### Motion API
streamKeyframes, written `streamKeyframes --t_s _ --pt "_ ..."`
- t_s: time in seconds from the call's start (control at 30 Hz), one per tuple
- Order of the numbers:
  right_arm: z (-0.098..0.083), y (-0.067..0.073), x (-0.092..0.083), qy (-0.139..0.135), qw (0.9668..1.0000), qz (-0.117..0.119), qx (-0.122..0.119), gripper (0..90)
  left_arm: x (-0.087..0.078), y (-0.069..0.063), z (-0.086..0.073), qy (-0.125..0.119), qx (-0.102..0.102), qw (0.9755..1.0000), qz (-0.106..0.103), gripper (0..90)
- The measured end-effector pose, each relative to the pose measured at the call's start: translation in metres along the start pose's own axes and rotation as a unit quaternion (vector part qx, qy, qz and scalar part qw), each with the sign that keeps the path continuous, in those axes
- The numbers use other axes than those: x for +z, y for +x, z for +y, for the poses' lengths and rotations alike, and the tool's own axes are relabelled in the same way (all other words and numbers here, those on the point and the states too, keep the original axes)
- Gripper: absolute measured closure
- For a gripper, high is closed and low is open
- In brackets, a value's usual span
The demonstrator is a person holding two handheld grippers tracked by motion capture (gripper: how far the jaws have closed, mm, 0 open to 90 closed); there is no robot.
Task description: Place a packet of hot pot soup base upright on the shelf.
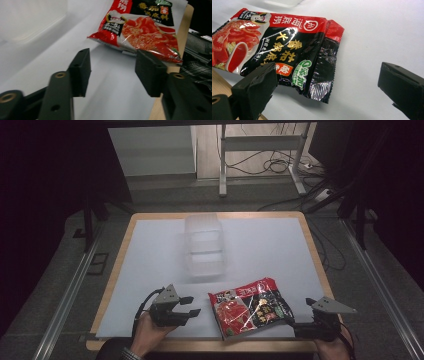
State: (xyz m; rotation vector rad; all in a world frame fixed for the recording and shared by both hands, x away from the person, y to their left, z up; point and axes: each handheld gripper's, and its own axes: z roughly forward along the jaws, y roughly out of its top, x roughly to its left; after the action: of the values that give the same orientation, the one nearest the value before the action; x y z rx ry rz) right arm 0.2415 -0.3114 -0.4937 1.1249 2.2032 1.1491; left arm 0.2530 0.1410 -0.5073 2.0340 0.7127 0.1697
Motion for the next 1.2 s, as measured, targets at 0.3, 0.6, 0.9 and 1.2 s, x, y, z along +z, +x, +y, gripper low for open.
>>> streamKeyframes --t_s 0.3,0.6,0.9,1.2 --pt "0.000 0.001 0.000 0.002 1.0000 0.000 -0.003 3.0 0.014 -0.013 0.010 -0.003 0.017 0.9998 -0.012 66.3" --pt "0.001 0.001 -0.001 -0.003 1.0000 -0.003 -0.002 3.4 0.031 -0.026 0.018 0.010 0.052 0.9986 -0.008 85.2" --pt "0.001 0.001 -0.001 -0.005 1.0000 -0.002 -0.001 3.4 0.046 -0.030 0.023 0.008 0.062 0.9979 -0.019 89.8" --pt "0.001 0.000 -0.002 -0.008 1.0000 -0.002 0.001 3.4 0.070 -0.036 0.021 0.027 0.084 0.9960 -0.015 89.9"
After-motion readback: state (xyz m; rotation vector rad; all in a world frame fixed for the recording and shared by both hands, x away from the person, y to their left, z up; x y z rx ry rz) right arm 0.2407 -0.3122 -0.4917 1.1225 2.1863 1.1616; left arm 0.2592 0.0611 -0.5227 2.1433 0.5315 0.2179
